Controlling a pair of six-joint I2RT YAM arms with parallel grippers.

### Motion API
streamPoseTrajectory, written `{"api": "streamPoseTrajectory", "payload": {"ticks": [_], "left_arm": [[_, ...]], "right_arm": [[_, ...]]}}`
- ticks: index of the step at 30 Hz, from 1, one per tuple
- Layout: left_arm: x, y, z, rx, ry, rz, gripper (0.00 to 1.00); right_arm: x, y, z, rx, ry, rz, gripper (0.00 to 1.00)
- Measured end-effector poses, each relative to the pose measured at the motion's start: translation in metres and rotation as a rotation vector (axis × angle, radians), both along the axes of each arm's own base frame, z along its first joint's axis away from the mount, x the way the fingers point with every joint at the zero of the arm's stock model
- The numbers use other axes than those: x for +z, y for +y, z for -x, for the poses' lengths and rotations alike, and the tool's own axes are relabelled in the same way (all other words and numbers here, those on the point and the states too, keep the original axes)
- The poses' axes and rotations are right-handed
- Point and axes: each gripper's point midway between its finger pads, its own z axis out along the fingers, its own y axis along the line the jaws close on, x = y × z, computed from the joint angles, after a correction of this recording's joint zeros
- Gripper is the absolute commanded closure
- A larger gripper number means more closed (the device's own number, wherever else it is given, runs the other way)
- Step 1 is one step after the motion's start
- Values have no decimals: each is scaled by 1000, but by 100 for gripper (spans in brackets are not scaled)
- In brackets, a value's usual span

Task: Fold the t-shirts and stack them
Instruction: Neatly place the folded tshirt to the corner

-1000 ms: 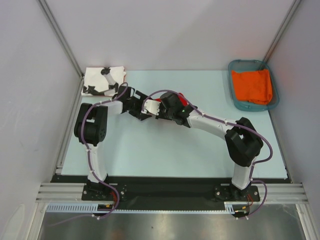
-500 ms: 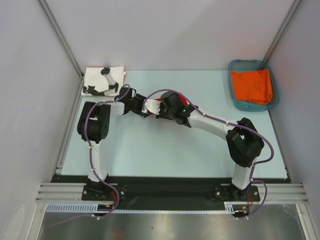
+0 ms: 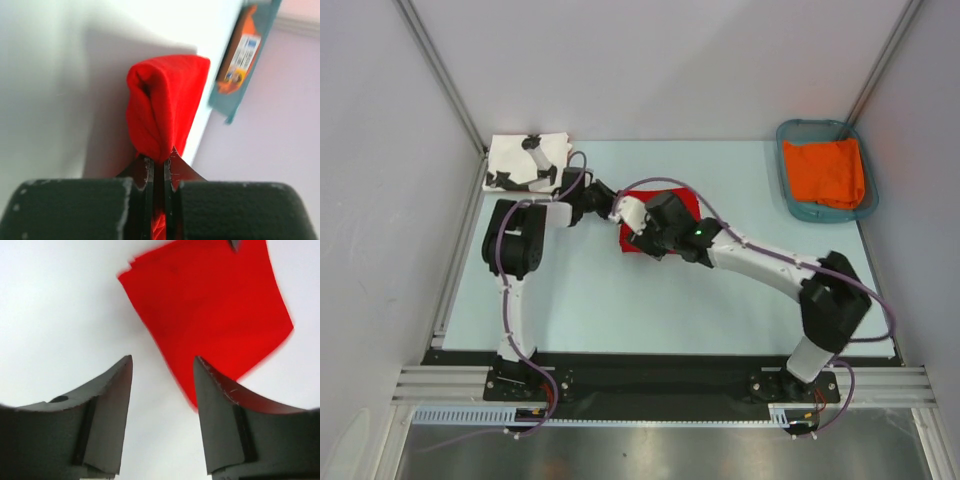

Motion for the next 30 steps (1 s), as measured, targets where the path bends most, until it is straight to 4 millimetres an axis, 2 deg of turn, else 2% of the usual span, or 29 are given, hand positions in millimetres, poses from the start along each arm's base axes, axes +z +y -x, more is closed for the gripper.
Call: {"api": "streamPoseTrajectory", "payload": {"ticks": [5, 7, 10, 13, 16, 18, 23, 26, 30], "left_arm": [[16, 4, 8, -139, -158, -121, 100], [24, 11, 16, -187, -204, -198, 100], [44, 29, 24, -247, -294, -341, 100], [73, 48, 18, -273, -385, -467, 100], [105, 78, 1, -265, -462, -578, 100], [123, 105, -12, -244, -497, -646, 100], [152, 167, -31, -211, -555, -843, 100], [174, 183, -37, -243, -593, -952, 100], [222, 193, -56, -274, -705, -1071, 100]], "right_arm": [[54, -58, 20, -210, 43, -212, 43], [66, -75, 34, -245, 37, -266, 42], [66, -93, 55, -263, 47, -310, 42], [51, -107, 71, -275, 82, -321, 43], [40, -114, 80, -285, 109, -326, 43], [40, -113, 83, -275, 122, -338, 43], [42, -108, 87, -253, 142, -361, 43], [42, -104, 88, -243, 156, -372, 44], [36, -97, 87, -233, 182, -372, 44]]}}
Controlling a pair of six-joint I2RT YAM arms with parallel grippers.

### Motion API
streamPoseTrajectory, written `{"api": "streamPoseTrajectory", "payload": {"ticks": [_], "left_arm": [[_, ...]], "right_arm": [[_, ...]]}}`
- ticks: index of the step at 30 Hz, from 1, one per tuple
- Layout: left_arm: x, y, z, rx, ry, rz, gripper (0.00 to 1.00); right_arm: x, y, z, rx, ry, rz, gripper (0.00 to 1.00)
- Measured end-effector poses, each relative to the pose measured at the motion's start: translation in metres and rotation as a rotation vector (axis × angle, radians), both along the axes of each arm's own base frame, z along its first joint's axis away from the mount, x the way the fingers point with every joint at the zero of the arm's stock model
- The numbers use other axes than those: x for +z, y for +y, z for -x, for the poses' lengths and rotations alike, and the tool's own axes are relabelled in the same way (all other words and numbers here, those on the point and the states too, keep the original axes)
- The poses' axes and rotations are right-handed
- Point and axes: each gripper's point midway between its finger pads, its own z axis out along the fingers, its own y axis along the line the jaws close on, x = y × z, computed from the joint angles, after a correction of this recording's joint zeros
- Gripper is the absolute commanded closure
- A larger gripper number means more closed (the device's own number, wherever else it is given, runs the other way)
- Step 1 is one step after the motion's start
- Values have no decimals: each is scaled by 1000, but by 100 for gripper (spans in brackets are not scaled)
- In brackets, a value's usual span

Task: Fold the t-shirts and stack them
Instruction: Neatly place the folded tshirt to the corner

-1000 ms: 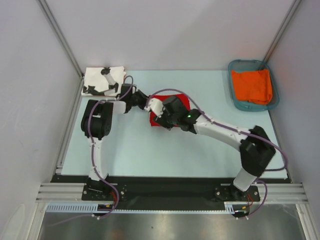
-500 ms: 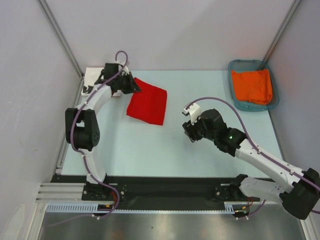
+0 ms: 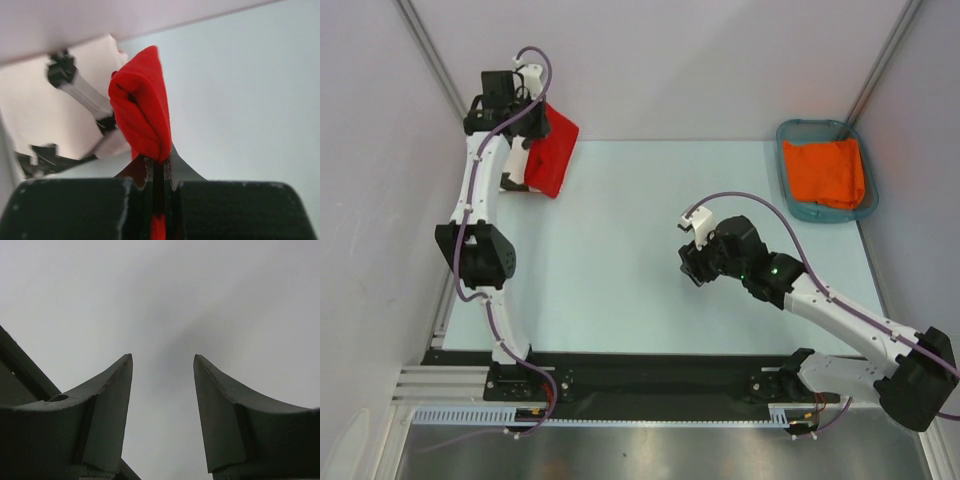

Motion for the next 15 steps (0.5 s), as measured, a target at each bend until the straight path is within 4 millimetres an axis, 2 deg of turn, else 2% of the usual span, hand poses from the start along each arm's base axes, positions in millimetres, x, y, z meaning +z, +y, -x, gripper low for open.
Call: {"api": "streamPoseTrajectory", "payload": {"ticks": [2, 5, 15], "left_arm": [[20, 5, -6, -9, -55, -48, 100], [32, 12, -7, -11, -89, -94, 99], [26, 32, -7, 12, -66, -104, 100]], "right_arm": [[-4, 3, -2, 8, 15, 6, 44], [-6, 10, -5, 23, 30, 10, 44], [-10, 21, -12, 55, 50, 11, 45]]}}
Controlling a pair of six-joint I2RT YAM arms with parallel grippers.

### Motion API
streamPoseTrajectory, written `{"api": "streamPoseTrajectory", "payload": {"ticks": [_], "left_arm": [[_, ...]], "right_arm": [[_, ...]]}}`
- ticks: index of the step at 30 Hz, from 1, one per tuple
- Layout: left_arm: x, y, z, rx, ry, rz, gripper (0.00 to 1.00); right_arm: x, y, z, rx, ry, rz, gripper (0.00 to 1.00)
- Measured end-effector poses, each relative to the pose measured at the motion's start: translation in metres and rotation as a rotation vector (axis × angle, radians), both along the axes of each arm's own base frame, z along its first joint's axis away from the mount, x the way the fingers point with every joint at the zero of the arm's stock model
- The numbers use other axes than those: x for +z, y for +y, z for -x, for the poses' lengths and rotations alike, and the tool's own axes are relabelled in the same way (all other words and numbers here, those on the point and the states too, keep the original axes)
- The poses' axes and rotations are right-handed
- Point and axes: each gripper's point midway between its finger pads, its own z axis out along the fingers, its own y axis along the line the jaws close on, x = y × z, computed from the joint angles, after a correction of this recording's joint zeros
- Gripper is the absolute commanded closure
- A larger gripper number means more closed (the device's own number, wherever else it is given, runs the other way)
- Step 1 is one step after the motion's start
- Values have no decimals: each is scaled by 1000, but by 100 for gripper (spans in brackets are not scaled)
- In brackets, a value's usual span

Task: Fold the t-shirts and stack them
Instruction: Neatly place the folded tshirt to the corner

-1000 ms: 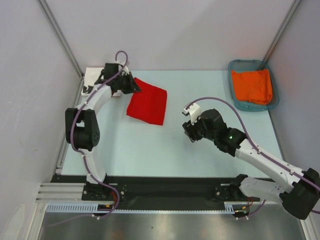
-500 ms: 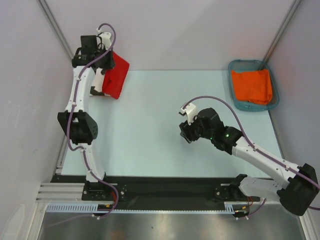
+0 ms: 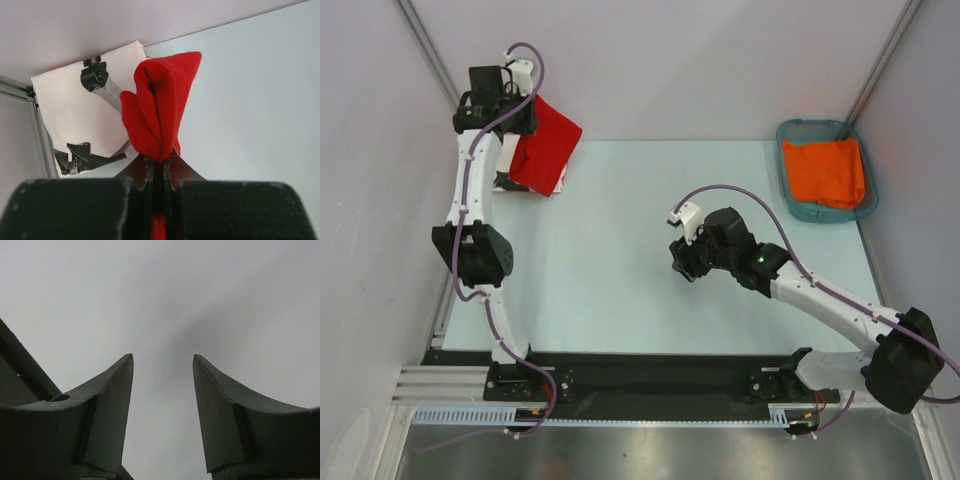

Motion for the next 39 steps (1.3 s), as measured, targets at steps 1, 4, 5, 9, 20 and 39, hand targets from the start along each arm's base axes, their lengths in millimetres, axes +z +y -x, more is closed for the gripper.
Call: {"api": "streamPoseTrajectory", "payload": {"ticks": [1, 4, 5, 9, 20, 39], "left_arm": [[0, 1, -1, 1, -4, 2, 100], [-1, 4, -6, -2, -13, 21, 100], [-2, 5, -9, -4, -18, 28, 100], [-7, 6, -16, -4, -18, 70, 100], [2, -7, -19, -29, -34, 181, 100], [-37, 6, -40, -15, 4, 224, 100]], "right_arm": [[-1, 1, 0, 2, 3, 1, 45], [-5, 2, 0, 6, 11, 6, 45], [-5, 2, -1, 6, 11, 8, 46], [-10, 3, -3, 6, 18, 14, 46], [-16, 9, -8, 5, 26, 6, 46], [-24, 18, -17, -7, 53, 10, 47]]}}
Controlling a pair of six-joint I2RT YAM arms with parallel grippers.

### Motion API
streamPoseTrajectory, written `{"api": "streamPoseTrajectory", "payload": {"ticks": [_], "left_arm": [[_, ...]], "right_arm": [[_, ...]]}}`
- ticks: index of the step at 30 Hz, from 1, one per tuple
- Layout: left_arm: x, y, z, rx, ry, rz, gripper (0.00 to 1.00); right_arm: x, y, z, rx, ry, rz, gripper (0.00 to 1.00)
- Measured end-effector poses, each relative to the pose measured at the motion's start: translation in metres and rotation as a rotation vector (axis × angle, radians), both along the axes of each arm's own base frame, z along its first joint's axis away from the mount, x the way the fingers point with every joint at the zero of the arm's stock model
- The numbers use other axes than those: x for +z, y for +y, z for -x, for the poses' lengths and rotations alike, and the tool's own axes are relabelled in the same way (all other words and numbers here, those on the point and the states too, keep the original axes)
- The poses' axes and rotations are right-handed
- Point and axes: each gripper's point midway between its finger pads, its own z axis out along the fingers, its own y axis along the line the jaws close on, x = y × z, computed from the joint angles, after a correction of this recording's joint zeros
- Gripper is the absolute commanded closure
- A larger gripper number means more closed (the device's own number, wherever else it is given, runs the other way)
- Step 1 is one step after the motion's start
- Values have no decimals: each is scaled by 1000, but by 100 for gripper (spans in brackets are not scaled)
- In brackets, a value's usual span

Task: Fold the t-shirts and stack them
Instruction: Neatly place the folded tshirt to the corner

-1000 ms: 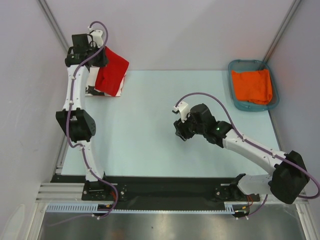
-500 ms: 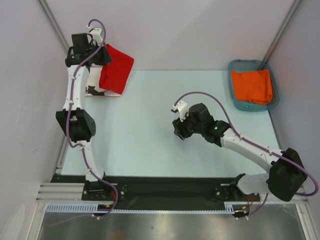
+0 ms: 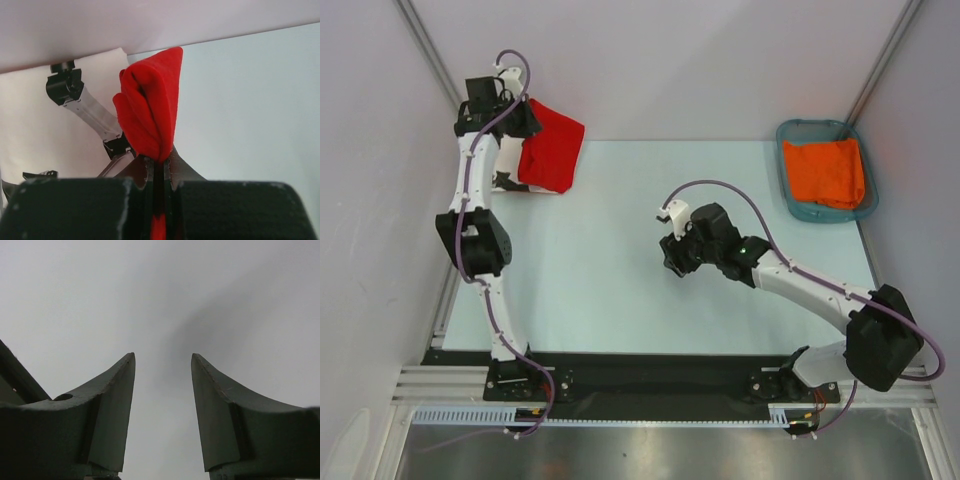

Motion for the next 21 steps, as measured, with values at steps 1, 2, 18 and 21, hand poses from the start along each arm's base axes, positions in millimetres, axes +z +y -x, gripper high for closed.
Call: {"api": "streamPoseTrajectory", "payload": {"ticks": [1, 2, 18, 21], "left_arm": [[-6, 4, -2, 6, 11, 1, 100], [-12, 7, -3, 12, 20, 2, 100], [-32, 60, -38, 56, -51, 35, 100], [-40, 71, -46, 69, -63, 47, 100]], "right_arm": [[0, 2, -2, 0, 0, 0, 47], [0, 3, -3, 0, 1, 0, 47], [-9, 25, -27, -18, 38, 9, 48], [-12, 30, -33, -18, 45, 14, 48]]}}
